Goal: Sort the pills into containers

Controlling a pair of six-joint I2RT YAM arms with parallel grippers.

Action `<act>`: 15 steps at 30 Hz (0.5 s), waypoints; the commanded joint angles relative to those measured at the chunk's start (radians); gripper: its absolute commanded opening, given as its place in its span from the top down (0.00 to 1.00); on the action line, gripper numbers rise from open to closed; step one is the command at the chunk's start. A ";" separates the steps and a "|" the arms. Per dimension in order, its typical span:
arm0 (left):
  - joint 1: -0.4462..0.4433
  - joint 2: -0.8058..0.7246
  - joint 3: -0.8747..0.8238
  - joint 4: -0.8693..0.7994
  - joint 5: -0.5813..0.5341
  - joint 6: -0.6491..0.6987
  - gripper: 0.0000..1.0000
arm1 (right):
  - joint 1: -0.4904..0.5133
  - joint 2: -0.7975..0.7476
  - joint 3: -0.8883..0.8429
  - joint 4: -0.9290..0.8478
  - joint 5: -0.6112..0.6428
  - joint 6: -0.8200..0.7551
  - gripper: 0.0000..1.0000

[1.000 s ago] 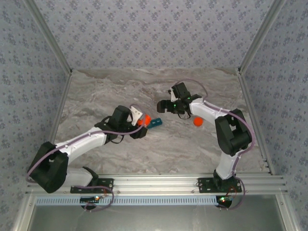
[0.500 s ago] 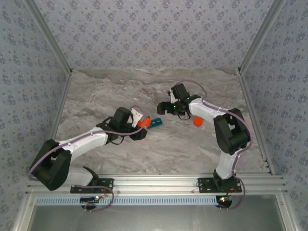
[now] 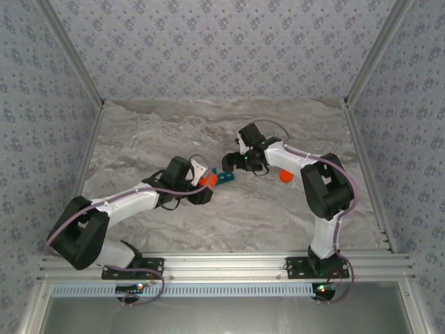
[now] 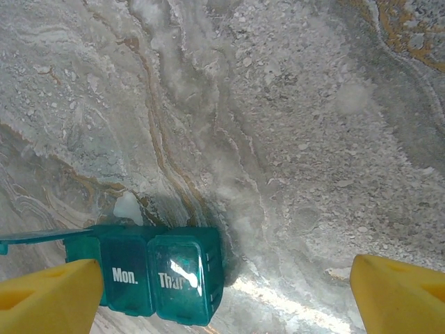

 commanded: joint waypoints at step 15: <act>-0.007 0.057 0.006 0.037 0.007 -0.034 1.00 | -0.005 0.013 0.000 -0.057 -0.039 -0.017 0.08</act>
